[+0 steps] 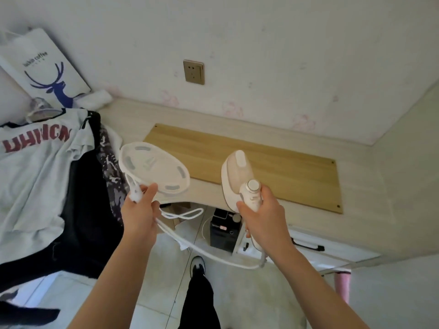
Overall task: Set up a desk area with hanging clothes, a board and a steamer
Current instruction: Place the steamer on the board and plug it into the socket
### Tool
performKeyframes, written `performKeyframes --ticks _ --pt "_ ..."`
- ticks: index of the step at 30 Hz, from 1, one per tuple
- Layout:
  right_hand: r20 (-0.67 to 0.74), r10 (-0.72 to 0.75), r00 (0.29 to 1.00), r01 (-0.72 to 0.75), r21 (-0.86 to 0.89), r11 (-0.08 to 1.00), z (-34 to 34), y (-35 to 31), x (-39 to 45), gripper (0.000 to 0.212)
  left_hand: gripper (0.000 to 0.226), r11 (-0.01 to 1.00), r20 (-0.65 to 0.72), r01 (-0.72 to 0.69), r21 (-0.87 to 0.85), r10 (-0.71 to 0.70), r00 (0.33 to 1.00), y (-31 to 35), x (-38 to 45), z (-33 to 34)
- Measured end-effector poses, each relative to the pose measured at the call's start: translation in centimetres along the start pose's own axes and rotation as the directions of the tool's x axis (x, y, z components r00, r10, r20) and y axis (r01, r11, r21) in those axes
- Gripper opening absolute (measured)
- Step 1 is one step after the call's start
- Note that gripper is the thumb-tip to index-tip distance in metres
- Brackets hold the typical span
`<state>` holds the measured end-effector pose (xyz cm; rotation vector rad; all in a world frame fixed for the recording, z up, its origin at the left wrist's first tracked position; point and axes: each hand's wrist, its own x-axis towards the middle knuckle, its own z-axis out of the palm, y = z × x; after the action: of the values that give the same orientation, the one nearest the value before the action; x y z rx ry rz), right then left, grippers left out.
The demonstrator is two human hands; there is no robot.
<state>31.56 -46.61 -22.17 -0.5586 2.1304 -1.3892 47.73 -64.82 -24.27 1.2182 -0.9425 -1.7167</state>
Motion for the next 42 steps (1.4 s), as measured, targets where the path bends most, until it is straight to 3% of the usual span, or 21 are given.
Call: performKeyframes --ticks 4,8,16,30,42 --pt "-0.028 -0.013 1.0 0.013 -0.023 1.0 2.4 -1.7 4.7 0.051 0.023 1.0 -0.041 -0.007 0.028 0.008 0.999 1.1 5.8 1.6" --pt "-0.042 0.011 0.999 -0.013 -0.045 0.999 4.8 -3.5 8.8 0.045 0.024 0.986 -0.051 0.024 0.163 -0.016 0.999 1.2 11.2 2.1" --pt "-0.06 0.056 0.997 -0.058 -0.043 0.997 9.4 -5.5 16.0 0.05 0.015 0.926 -0.003 0.176 0.335 -0.186 0.982 0.2 22.4 3.4" --pt "-0.056 0.145 0.988 -0.152 -0.164 0.975 9.0 -4.2 23.4 0.044 0.01 0.834 0.116 0.356 0.422 -0.439 0.891 -2.2 28.6 10.0" --pt "-0.032 0.172 0.985 -0.175 -0.203 0.963 7.3 -2.1 27.8 0.052 0.027 0.668 0.057 0.439 0.601 -0.583 0.81 -6.5 30.7 14.6"
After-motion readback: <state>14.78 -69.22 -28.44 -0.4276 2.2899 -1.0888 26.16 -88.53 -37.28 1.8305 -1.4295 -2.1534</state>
